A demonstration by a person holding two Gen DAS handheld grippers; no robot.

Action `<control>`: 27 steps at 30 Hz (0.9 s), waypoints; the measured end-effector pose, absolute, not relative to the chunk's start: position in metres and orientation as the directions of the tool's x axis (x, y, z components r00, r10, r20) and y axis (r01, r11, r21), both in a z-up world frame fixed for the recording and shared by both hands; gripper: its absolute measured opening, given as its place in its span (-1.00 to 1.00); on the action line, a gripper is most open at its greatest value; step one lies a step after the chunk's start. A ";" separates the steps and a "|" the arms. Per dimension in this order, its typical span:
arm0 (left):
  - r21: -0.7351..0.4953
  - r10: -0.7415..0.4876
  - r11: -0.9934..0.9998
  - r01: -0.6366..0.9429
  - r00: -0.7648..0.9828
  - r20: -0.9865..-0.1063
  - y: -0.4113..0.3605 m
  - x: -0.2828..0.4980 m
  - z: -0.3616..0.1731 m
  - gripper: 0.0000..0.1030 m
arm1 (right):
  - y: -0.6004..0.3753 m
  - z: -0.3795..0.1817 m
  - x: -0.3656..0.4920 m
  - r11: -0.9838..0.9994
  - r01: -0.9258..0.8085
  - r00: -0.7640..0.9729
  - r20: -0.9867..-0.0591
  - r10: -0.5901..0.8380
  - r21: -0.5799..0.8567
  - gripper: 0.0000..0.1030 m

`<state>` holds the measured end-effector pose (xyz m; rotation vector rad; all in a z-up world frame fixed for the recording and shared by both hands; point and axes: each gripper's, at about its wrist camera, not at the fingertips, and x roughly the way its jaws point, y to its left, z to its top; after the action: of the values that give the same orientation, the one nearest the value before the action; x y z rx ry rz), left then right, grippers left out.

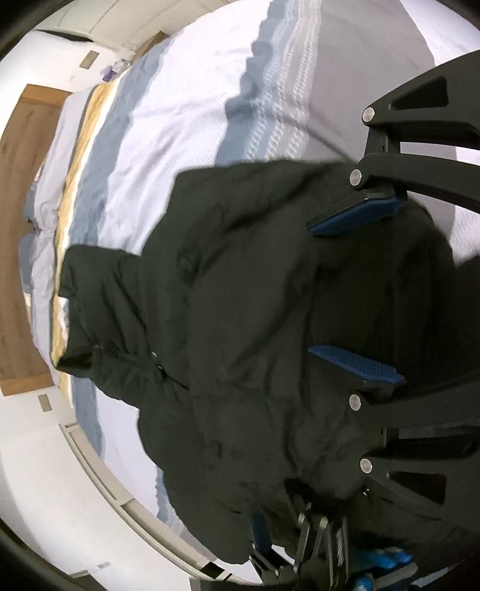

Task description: Fold large clothes

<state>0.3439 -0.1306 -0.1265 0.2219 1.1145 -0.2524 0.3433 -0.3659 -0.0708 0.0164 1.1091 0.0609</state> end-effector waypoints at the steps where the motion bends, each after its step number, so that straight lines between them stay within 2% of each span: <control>1: 0.030 -0.107 0.951 0.308 0.417 -0.903 -0.126 0.340 -0.125 0.91 | -0.364 -0.076 0.342 0.998 -0.035 0.433 -0.900 0.055 0.045 0.21; 6: 0.006 -0.133 0.952 0.307 0.428 -0.894 -0.107 0.322 -0.110 0.91 | -0.361 -0.088 0.335 1.000 0.007 0.396 -0.918 0.018 0.023 0.23; 11: 0.048 -0.087 0.957 0.286 0.442 -0.893 -0.082 0.305 -0.095 0.91 | -0.356 -0.081 0.327 0.999 0.047 0.397 -0.918 -0.021 -0.003 0.23; 20: -0.085 -0.190 0.954 0.286 0.363 -0.912 -0.045 0.274 -0.076 0.90 | -0.350 -0.064 0.309 0.991 0.131 0.410 -0.910 -0.057 -0.003 0.23; 24: -0.211 -0.308 0.930 0.300 0.323 -0.895 -0.038 0.259 -0.067 0.90 | -0.345 -0.057 0.300 0.988 0.152 0.415 -0.908 -0.065 -0.002 0.23; 27: -0.258 -0.357 0.909 0.326 0.296 -0.886 -0.042 0.248 -0.063 0.90 | -0.341 -0.053 0.293 0.988 0.153 0.413 -0.908 -0.064 0.000 0.23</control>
<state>0.2483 -0.0422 -0.0632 -0.0297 1.1863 -0.4546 0.2930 -0.3405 -0.0532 0.0875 1.1373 -0.1371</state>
